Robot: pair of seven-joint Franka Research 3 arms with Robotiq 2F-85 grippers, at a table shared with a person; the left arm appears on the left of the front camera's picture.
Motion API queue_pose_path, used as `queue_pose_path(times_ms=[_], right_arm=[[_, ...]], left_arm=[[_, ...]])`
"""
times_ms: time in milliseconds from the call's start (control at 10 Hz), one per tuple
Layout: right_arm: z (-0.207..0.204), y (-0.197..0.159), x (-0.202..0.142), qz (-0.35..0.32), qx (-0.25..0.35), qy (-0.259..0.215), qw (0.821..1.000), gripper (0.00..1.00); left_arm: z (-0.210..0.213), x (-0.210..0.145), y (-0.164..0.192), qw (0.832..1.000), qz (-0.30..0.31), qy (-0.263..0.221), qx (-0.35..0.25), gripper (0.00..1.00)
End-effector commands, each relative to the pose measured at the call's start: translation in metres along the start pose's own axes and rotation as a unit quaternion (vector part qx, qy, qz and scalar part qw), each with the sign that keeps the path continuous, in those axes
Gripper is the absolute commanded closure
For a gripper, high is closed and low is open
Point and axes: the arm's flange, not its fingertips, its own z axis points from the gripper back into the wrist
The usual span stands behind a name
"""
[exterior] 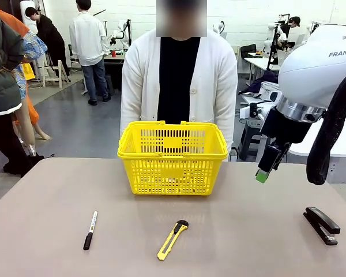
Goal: Place the items the person wants into the basket.
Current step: Pick up the item the person points to and place it in the Market Basket.
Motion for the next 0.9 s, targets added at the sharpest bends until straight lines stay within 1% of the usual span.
queue_pose_path(times_ms=[0,100,200,800], right_arm=[[-0.0032,0.0001,0.0079,-0.014,-0.020,0.007,1.000,0.00],[-0.0068,-0.0021,0.0106,-0.028,-0.026,0.020,0.999,0.00],[-0.0010,-0.0004,0.0016,-0.001,-0.006,0.002,1.000,0.00],[-0.0010,-0.0004,0.0016,-0.001,-0.006,0.002,1.000,0.00]], left_arm=[[0.0013,0.0005,-0.0007,1.000,-0.003,-0.006,0.000,0.00],[0.0013,0.0005,-0.0007,1.000,-0.003,-0.006,0.000,0.00],[0.0013,0.0005,-0.0007,1.000,-0.003,-0.006,0.000,0.00],[0.0013,0.0005,-0.0007,1.000,-0.003,-0.006,0.000,0.00]])
